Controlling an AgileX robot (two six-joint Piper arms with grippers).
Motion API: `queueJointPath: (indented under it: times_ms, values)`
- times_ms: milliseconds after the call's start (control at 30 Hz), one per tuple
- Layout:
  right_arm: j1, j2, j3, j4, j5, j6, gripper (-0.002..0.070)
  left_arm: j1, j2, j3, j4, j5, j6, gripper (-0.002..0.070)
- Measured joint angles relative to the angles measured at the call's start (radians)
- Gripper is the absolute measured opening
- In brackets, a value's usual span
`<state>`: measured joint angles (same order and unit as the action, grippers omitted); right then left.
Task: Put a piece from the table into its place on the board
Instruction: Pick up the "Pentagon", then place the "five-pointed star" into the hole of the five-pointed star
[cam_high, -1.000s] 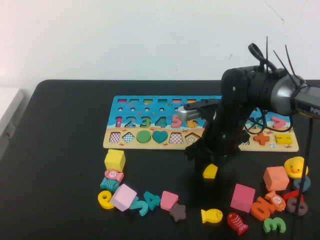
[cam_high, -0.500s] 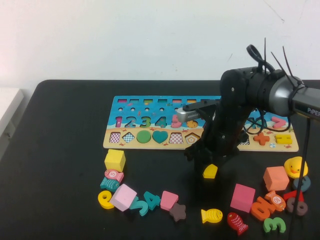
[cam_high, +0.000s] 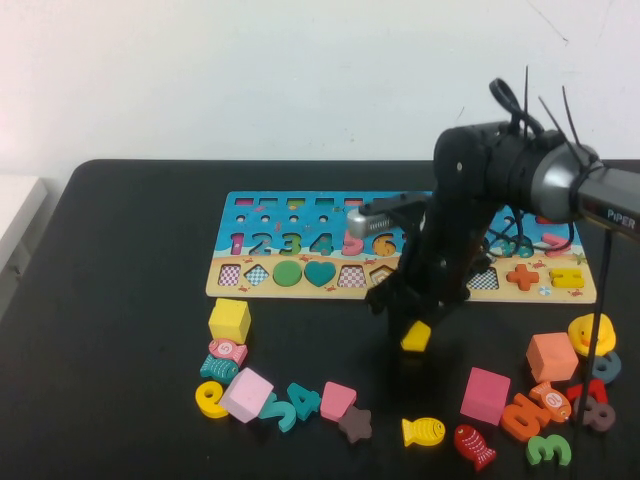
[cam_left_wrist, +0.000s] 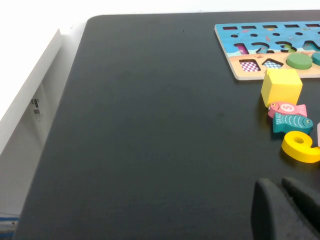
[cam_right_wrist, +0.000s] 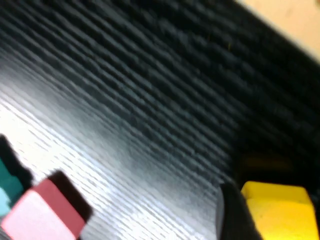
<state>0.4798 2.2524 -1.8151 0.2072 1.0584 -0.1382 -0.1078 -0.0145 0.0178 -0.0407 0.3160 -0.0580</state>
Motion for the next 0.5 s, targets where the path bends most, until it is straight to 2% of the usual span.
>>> queueJointPath:
  times_ms: [500]
  values:
    - [0.0, 0.058, -0.259, 0.0, -0.077, -0.115, 0.0344, 0.0, 0.0, 0.0, 0.0, 0.0, -0.003, -0.0002]
